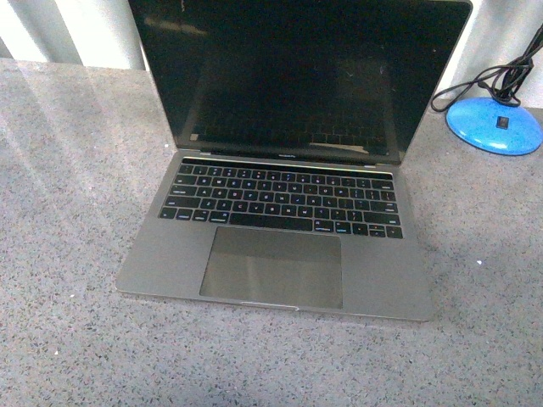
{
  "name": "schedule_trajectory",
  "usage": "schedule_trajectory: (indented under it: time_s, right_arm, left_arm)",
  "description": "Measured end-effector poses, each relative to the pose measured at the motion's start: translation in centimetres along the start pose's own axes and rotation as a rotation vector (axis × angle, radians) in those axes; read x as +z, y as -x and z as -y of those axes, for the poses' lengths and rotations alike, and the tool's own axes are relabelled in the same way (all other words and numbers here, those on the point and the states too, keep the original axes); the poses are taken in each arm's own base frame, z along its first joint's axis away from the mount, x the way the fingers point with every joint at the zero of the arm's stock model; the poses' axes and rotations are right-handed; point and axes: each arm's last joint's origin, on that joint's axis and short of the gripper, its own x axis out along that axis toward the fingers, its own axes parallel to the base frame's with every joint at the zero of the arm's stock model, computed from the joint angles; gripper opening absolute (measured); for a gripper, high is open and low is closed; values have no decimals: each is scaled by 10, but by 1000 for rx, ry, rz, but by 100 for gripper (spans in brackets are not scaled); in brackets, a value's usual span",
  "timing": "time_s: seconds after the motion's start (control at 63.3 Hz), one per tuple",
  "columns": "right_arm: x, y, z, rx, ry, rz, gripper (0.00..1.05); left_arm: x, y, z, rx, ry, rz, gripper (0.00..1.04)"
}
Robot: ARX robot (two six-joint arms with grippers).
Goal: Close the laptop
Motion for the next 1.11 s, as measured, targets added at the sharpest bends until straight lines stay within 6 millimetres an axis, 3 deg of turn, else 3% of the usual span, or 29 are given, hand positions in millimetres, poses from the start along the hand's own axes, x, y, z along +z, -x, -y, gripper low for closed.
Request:
schedule_trajectory:
  time_s: [0.316,0.379,0.568,0.805,1.105]
  right_arm:
    - [23,-12,-1,22,-53,32,2]
    - [24,-13,0,25,-63,33,1]
    - [21,-18,0,61,-119,31,1]
    - [12,-23,-1,83,-158,27,1]
    - [4,-26,-3,99,-186,15,1]
  left_arm:
    - [3,-25,4,-43,-3,-3,15]
    - [4,-31,6,-49,-8,0,3]
    - [8,-47,18,-79,-19,-1,4]
    - [-6,-59,33,-112,-27,-40,4]
    - [-16,-66,34,-93,-28,-78,4]
